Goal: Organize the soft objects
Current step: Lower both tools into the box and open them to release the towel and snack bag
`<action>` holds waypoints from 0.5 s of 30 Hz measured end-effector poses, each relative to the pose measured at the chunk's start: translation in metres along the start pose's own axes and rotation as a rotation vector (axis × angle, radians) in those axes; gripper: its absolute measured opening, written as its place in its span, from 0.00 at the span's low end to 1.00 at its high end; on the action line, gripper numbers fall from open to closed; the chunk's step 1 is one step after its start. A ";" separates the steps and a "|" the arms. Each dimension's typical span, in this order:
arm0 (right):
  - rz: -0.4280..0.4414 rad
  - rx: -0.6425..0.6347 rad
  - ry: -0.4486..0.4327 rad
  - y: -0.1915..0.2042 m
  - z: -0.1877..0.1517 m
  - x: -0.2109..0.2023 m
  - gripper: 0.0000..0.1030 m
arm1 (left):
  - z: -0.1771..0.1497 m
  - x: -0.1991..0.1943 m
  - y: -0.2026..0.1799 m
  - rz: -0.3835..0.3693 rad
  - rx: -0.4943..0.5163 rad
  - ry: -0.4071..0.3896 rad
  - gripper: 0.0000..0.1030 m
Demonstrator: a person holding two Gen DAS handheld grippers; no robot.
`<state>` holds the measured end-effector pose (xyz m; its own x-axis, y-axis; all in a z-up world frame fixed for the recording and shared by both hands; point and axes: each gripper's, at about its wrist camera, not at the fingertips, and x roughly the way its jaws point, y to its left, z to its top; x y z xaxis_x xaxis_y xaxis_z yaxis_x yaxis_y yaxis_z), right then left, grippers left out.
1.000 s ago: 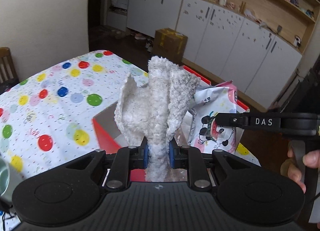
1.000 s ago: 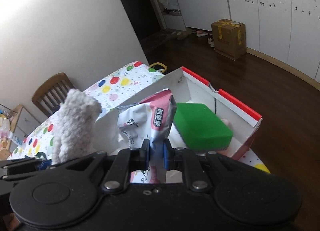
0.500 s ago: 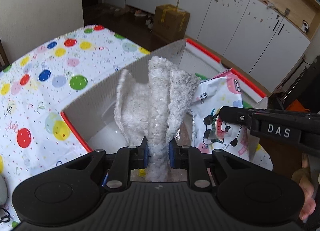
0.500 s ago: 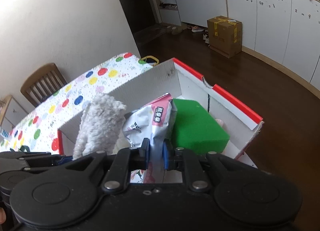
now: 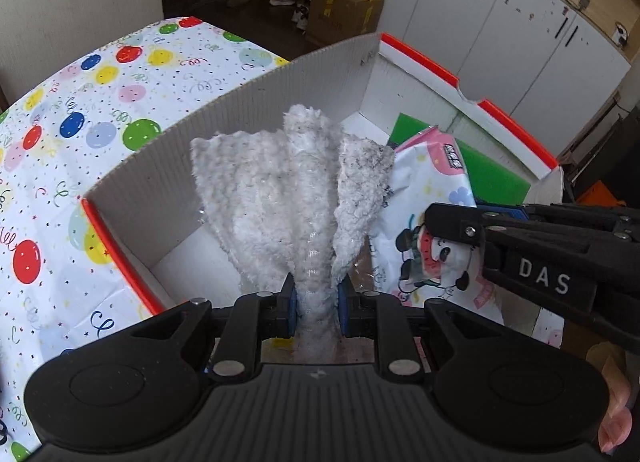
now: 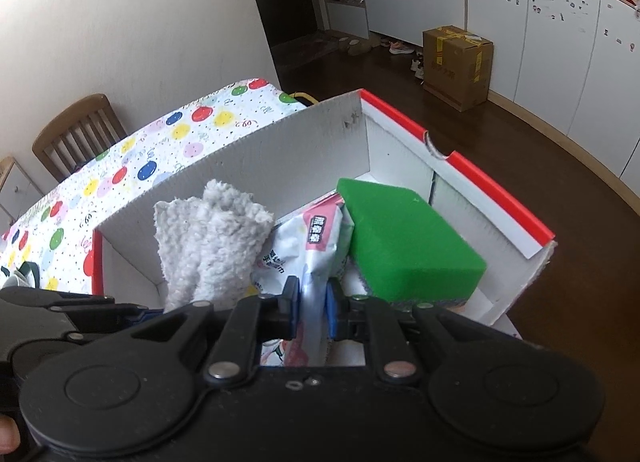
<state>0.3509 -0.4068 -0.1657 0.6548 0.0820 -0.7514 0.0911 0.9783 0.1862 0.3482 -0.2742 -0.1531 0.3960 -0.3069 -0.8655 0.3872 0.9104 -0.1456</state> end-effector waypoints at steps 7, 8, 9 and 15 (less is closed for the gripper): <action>-0.008 -0.006 0.004 0.001 0.001 0.001 0.12 | -0.001 0.007 -0.003 -0.002 0.010 0.018 0.18; -0.007 -0.005 0.006 0.001 0.001 0.001 0.12 | -0.001 0.006 -0.004 0.002 0.012 0.016 0.18; -0.003 -0.004 0.010 0.001 0.001 0.001 0.13 | -0.001 0.006 -0.004 0.008 0.016 0.011 0.18; 0.007 -0.033 0.023 0.005 0.001 -0.004 0.20 | -0.003 0.001 -0.007 0.035 0.029 0.000 0.18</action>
<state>0.3492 -0.4024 -0.1614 0.6377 0.0925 -0.7647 0.0620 0.9834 0.1707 0.3431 -0.2805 -0.1547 0.4102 -0.2748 -0.8696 0.3967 0.9124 -0.1012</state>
